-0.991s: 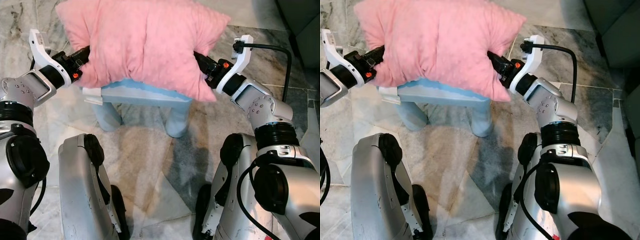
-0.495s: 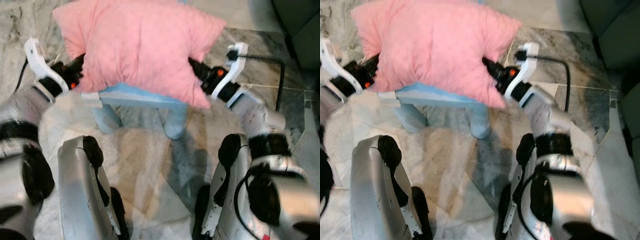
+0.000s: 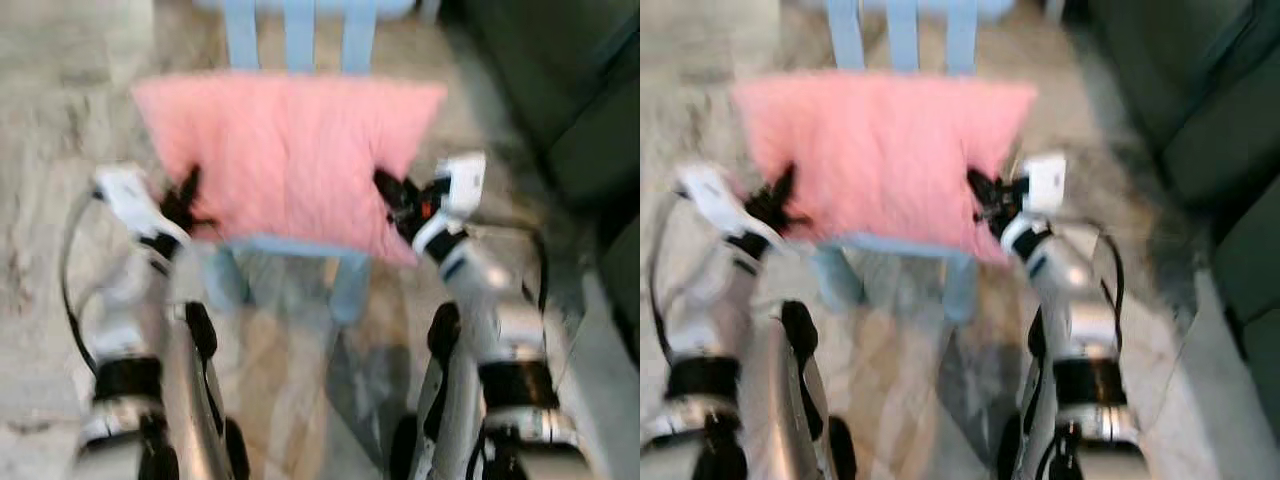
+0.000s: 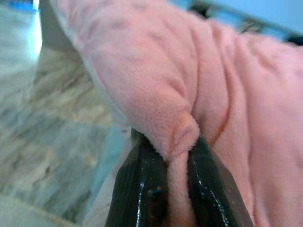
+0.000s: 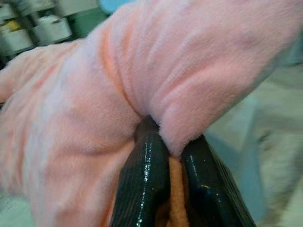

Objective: Move the pillow to the sofa

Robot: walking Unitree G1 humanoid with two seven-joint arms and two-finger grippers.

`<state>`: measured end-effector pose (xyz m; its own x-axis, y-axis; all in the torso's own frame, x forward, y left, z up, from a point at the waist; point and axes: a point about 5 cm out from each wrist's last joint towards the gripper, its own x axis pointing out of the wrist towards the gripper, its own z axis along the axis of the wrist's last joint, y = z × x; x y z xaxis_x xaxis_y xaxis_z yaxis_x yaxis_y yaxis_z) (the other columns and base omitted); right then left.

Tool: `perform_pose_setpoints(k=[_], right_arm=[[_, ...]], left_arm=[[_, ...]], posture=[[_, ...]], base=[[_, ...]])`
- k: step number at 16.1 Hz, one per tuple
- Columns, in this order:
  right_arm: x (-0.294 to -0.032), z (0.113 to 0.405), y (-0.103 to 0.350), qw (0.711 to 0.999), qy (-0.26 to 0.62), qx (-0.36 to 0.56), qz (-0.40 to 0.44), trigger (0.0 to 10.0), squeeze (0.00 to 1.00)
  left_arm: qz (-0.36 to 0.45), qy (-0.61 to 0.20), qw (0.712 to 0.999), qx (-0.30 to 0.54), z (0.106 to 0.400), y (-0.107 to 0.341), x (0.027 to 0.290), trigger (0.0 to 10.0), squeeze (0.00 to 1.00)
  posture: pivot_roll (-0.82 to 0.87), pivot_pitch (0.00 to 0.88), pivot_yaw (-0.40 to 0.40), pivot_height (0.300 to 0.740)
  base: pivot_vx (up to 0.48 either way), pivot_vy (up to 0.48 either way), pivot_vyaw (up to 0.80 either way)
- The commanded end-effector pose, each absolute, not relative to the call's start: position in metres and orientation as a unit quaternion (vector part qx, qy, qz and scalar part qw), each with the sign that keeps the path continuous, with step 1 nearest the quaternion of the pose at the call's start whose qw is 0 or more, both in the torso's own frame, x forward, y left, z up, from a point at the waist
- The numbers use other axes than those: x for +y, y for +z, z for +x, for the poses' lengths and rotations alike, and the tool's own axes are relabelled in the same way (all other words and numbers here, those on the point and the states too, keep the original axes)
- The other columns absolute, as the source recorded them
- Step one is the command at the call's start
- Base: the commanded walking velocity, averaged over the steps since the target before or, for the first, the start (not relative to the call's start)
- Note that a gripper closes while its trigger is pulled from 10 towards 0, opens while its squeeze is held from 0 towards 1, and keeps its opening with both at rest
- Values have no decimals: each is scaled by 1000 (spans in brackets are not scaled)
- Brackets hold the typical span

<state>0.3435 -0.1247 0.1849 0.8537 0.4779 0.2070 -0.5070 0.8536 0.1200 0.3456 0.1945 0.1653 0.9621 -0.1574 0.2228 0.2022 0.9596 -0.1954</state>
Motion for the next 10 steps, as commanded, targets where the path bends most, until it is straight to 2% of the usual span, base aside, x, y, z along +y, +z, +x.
perform_pose_setpoints(k=[1,2,4,5,6,7,10], right_arm=[[-122,339,193,961,243,-113,72,0,0],[-120,332,185,965,229,-114,56,0,0],[-117,319,176,970,210,-113,48,0,0],[-117,317,172,974,195,-108,40,2902,0],[-118,315,168,979,176,-99,29,10000,0],[-119,316,166,981,164,-96,29,10000,0],[-123,315,164,989,117,-89,9,10000,0]], left_arm=[[-86,-92,983,-130,341,172,190,0,0],[-84,-82,985,-126,338,167,184,2275,0],[-73,-70,987,-128,332,167,178,4471,0],[-69,-70,987,-124,330,164,175,8824,0],[-52,-79,989,-114,327,158,169,10000,0],[-39,-80,991,-103,326,153,166,10000,0],[-64,-74,991,-95,319,143,153,10000,0]], posture=[[59,0,19,305],[51,0,33,305],[44,0,39,305],[42,0,40,305],[35,0,42,305],[29,0,45,305],[20,0,47,305]], base=[[0,0,0],[0,0,0],[0,0,0],[0,0,0],[0,0,0],[0,0,0],[0,0,0]])
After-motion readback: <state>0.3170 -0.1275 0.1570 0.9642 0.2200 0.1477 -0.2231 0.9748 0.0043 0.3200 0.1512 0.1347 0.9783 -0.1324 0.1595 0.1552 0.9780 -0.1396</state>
